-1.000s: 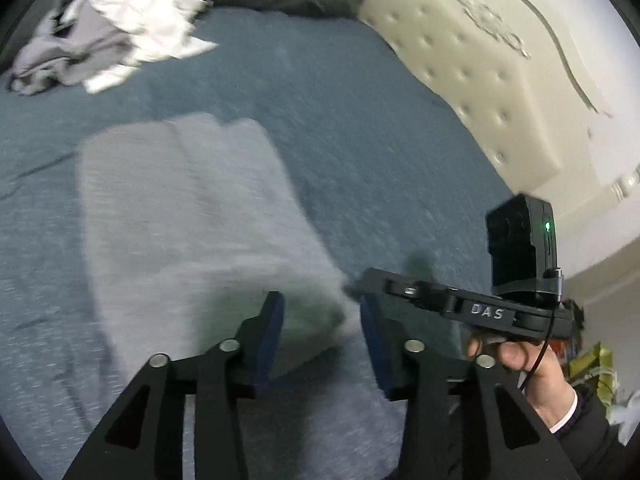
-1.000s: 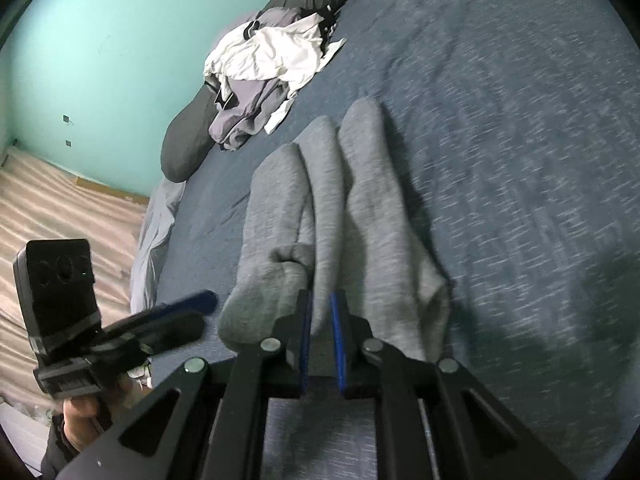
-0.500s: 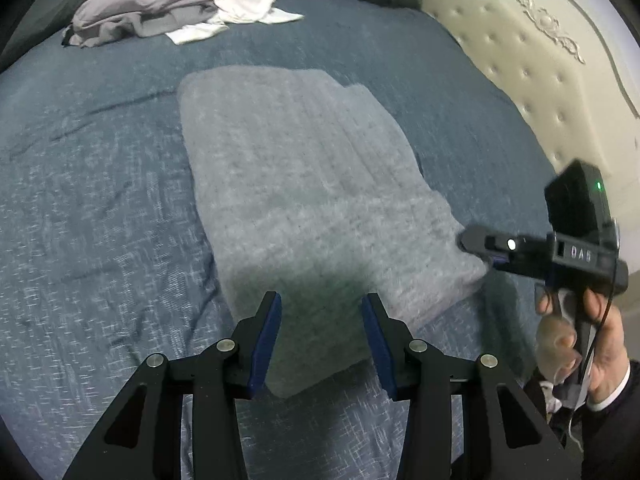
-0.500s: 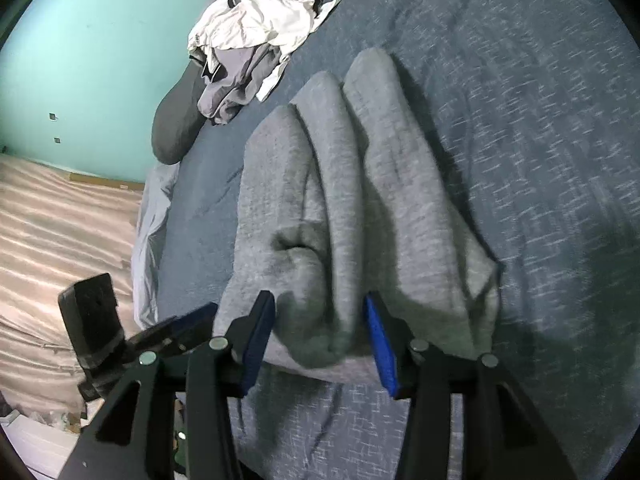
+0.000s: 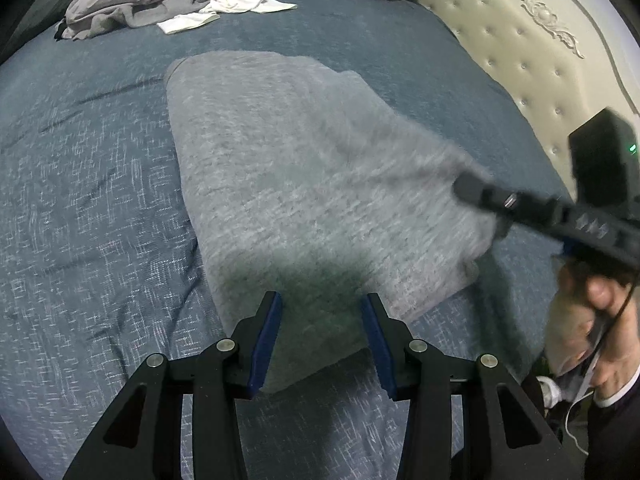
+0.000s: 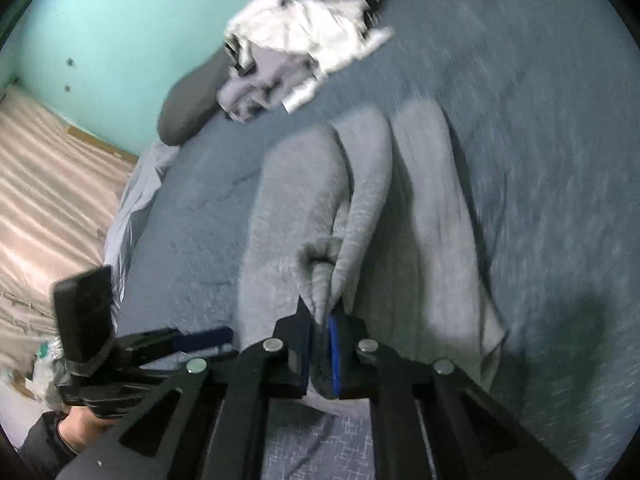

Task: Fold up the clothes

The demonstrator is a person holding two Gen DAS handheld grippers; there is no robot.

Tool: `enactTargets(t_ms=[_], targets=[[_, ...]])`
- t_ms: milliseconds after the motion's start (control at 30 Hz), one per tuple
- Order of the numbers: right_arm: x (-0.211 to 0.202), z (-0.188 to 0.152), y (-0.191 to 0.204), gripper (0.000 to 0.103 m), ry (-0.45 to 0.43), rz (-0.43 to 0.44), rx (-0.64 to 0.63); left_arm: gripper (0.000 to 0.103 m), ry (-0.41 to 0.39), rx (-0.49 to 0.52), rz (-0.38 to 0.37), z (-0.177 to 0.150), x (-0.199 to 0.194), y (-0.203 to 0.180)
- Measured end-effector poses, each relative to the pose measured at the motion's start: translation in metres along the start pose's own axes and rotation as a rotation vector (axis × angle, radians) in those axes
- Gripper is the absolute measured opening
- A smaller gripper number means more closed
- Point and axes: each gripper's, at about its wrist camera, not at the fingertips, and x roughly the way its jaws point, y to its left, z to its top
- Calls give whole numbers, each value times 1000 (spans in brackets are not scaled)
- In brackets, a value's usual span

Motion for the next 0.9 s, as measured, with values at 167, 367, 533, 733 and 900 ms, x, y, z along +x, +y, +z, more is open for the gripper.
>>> enactTargets(t_ms=[167,367,533,733,900], targets=[[-39,9,9,6,-46,-26,-55,46,-8,46,-19,1,-4,-17],[-28,-19,-25,6,27,-92,-16,46,46,51,-8,-3,17,-23],[-2,-42,-50,6,95,-118,35,46,50,33,-15,-9,20,-19],[-3,-47,-57,7,97,-80,59,46,11,5,-4,-5,10,-13],[-21,-38,-61,18,47,-64,98,46,35,16,0,-10,21,-9]])
